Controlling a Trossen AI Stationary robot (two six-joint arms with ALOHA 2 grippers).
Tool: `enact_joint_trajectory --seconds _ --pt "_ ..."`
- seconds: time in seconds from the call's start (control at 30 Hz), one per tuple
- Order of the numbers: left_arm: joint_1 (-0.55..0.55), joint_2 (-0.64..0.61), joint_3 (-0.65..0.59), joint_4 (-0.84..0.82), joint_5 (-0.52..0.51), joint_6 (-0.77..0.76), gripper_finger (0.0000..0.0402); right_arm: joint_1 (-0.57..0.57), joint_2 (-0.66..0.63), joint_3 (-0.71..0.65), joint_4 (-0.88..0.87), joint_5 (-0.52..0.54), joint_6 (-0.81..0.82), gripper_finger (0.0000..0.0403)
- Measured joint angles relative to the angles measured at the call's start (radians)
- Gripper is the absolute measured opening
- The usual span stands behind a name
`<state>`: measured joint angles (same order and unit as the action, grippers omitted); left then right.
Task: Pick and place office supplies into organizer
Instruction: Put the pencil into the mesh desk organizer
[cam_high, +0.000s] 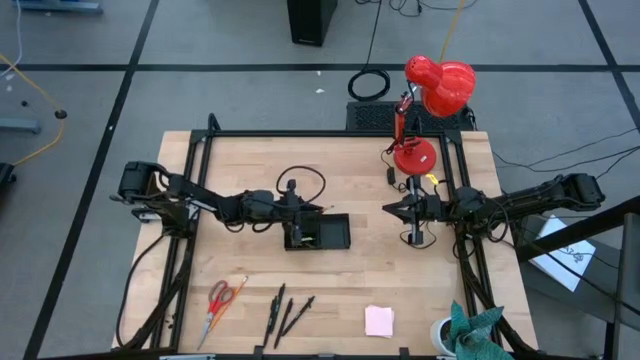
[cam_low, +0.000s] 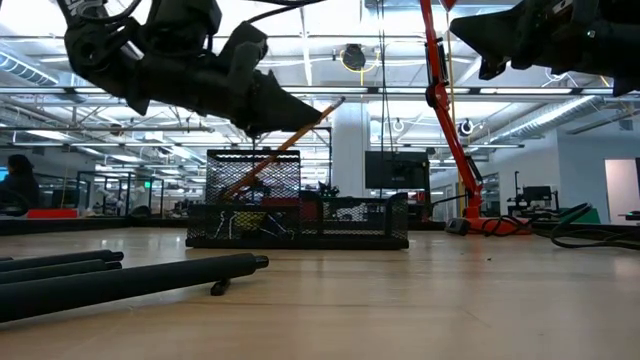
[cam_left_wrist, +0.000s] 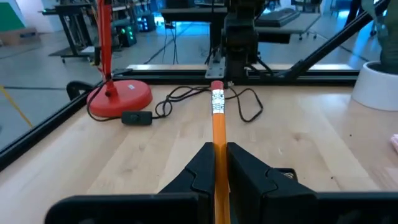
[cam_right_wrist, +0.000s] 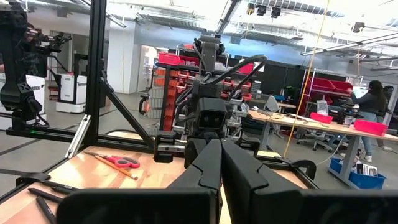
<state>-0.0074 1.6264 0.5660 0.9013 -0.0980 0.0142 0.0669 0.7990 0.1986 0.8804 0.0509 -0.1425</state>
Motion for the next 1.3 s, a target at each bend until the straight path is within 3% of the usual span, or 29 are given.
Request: enact_joint_trajectory --seconds 0.4,1.3 --pt "-0.034 0.0 -0.141 0.349 -0.035 0.005 0.0037 0.0 0.0 0.0 0.014 0.0 0.012 0.0004" --pt "-0.038 0.132 -0.145 0.52 -0.04 0.059 0.0037 0.0 0.0 0.0 0.035 0.0 0.021 0.0004"
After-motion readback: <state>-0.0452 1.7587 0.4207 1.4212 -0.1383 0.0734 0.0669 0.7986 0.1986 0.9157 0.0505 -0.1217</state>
